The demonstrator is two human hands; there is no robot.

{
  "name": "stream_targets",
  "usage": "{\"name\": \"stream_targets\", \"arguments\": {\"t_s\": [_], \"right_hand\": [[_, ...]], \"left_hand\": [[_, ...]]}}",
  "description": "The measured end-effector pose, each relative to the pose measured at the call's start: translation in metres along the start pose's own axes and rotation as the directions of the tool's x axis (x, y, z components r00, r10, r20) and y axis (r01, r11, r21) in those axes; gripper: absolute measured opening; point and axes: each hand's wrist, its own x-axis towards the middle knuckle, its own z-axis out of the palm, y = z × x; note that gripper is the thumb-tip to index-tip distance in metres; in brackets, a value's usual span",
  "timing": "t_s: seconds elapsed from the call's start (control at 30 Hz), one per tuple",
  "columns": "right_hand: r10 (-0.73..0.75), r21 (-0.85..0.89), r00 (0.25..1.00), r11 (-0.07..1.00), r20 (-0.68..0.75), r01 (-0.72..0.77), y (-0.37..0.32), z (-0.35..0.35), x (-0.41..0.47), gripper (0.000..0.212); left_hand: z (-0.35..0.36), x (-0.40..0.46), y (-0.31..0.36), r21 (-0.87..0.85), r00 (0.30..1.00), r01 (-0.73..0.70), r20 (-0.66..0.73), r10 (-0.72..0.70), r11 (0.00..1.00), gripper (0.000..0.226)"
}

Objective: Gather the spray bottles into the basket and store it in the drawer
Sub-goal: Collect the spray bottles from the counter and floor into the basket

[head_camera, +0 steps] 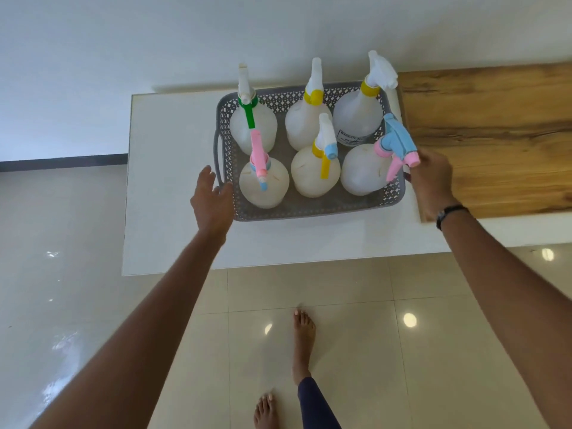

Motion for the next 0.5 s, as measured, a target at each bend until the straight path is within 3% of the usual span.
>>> {"name": "stream_targets", "arguments": {"t_s": [0.1,0.17,0.33,0.5], "right_hand": [[0.065,0.145,0.981,0.985,0.185,-0.092,-0.01,-0.006,0.012,0.025],[0.027,0.217,0.962,0.972,0.272,-0.089,-0.013,-0.007,0.012,0.015],[-0.182,0.11,0.957,0.981,0.226,0.161,-0.012,0.0,0.01,0.015],[-0.241,0.064,0.954,0.97,0.18,0.233,-0.005,0.012,-0.005,0.018]], "left_hand": [[0.0,0.023,0.0,0.057,0.998,0.014,0.059,-0.018,0.998,0.045],[0.0,0.03,-0.001,0.084,0.996,0.017,0.086,-0.025,0.996,0.045],[-0.001,0.032,-0.005,0.087,0.996,-0.008,0.094,0.0,0.996,0.051],[-0.019,0.03,-0.016,0.108,0.998,0.004,0.067,-0.011,0.994,0.053]]}}
